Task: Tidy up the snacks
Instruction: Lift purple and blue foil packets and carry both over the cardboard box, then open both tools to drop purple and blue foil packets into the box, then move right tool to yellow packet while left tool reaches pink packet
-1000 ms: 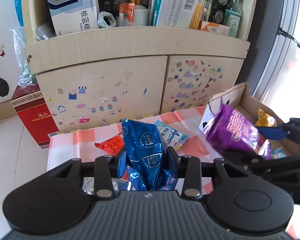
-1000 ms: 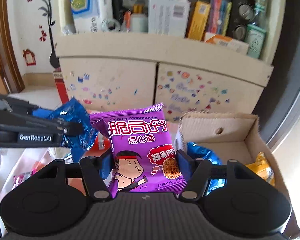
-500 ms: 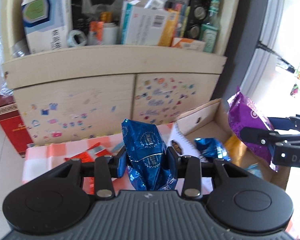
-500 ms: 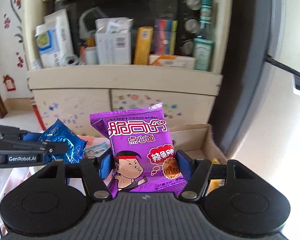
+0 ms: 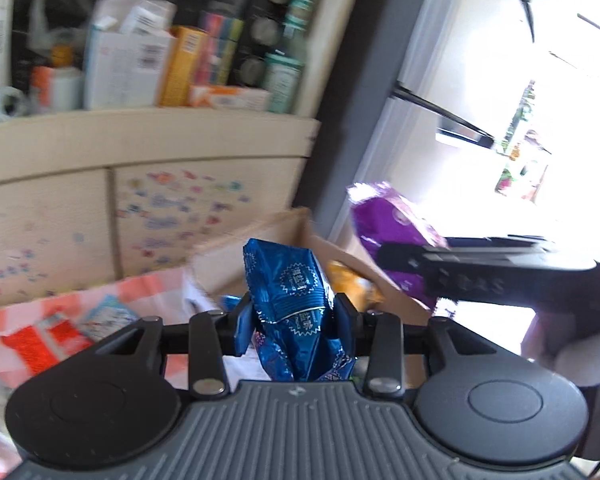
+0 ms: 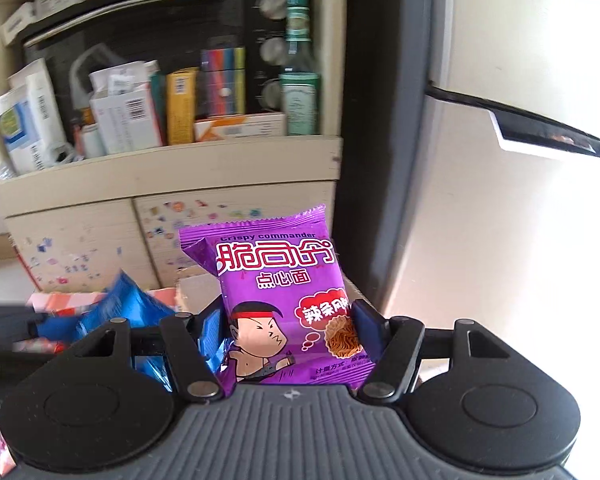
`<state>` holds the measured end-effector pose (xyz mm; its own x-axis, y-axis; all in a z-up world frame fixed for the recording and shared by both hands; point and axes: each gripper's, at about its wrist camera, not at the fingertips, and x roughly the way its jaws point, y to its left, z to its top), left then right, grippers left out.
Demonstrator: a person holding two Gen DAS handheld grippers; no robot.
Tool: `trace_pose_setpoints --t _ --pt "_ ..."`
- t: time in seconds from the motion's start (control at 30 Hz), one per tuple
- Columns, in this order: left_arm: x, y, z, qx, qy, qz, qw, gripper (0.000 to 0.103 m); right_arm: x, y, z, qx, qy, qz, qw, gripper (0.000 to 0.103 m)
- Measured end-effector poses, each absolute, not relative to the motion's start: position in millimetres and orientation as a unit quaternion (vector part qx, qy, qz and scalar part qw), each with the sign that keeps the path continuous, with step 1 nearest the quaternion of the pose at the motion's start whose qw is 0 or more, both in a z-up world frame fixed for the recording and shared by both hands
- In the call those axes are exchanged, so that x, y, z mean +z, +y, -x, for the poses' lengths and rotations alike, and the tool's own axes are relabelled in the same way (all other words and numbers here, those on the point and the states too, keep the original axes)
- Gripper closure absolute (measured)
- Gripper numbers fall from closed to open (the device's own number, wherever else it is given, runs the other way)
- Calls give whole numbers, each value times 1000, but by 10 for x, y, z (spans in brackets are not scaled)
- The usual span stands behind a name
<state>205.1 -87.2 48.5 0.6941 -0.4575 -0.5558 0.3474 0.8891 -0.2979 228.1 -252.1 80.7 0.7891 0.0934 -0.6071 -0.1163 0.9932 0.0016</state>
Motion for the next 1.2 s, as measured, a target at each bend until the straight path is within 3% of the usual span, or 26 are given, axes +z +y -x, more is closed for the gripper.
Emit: trace_pose_setpoints --t 0.13,0.27,0.33,0.47,0.97,1.2 --pt "325 -1130 -2086 -248 338 79 904 57 792 -2619 -2293 29 327 -4 945 31" --pt "235 -1220 -2036 -243 355 59 901 28 782 -2600 -2276 27 326 -7 945 19" --pt "257 -1141 -2054 -243 365 82 895 23 796 -2580 -2263 26 323 -8 946 14" --pt "329 -966 -2046 -250 372 119 886 5 804 -2553 -2268 43 324 -30 945 13" --pt "105 -745 -1922 -172 448 63 875 4 766 -2317 -2244 74 326 -3 942 10" --pt "138 -502 -1757 -131 447 53 884 5 712 -2176 -2204 90 332 17 939 10"
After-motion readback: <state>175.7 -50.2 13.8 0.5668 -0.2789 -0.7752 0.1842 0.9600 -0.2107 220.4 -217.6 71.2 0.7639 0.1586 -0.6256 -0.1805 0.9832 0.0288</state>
